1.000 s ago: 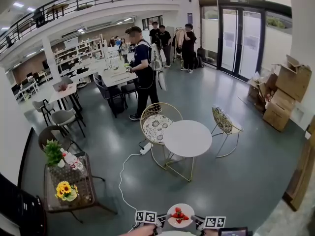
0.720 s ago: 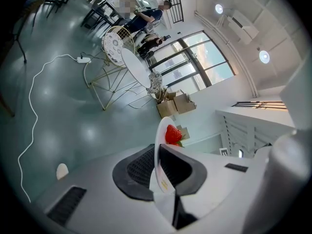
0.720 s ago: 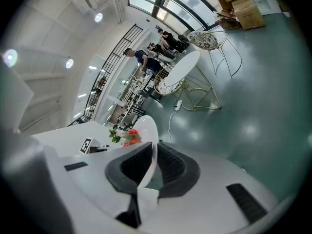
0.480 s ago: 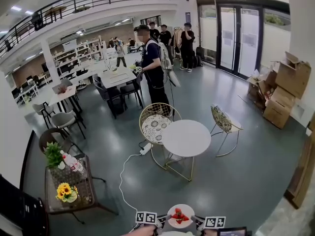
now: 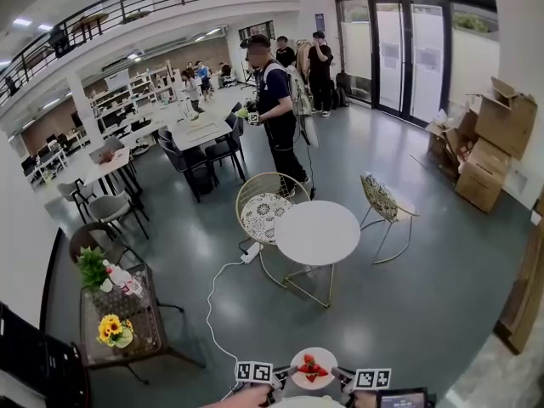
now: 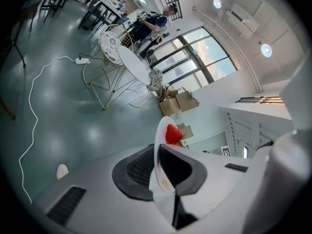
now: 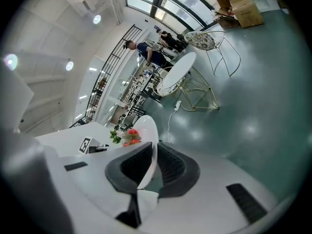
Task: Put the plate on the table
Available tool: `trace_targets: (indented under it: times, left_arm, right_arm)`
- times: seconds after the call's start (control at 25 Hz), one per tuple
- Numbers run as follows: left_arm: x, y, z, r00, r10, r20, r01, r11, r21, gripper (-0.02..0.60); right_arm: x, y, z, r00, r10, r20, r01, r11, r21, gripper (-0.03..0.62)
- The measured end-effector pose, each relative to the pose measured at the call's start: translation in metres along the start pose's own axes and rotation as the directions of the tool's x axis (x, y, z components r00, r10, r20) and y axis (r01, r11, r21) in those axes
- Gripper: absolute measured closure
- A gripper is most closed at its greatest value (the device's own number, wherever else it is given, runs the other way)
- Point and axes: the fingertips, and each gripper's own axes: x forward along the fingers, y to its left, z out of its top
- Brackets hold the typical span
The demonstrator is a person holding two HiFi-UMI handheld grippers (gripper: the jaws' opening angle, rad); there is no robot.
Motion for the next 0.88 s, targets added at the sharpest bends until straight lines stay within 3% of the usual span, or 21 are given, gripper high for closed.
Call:
trace_targets:
  times: [0.68, 0.88]
  left_arm:
    - [0.041, -0.026, -0.009, 0.997, 0.073, 0.038, -0.073, 0.997, -0.008, 0.56]
    - [0.051, -0.037, 0.003, 0.996, 0.078, 0.05, -0.08, 0.996, 0.033, 0.56]
  right_arm:
    - [-0.03, -0.034, 0.025, 0.998, 0.057, -0.035, -0.057, 0.998, -0.006, 0.568]
    - [-0.034, -0.037, 0.04, 0.997, 0.08, -0.006, -0.08, 0.997, -0.003, 0.568]
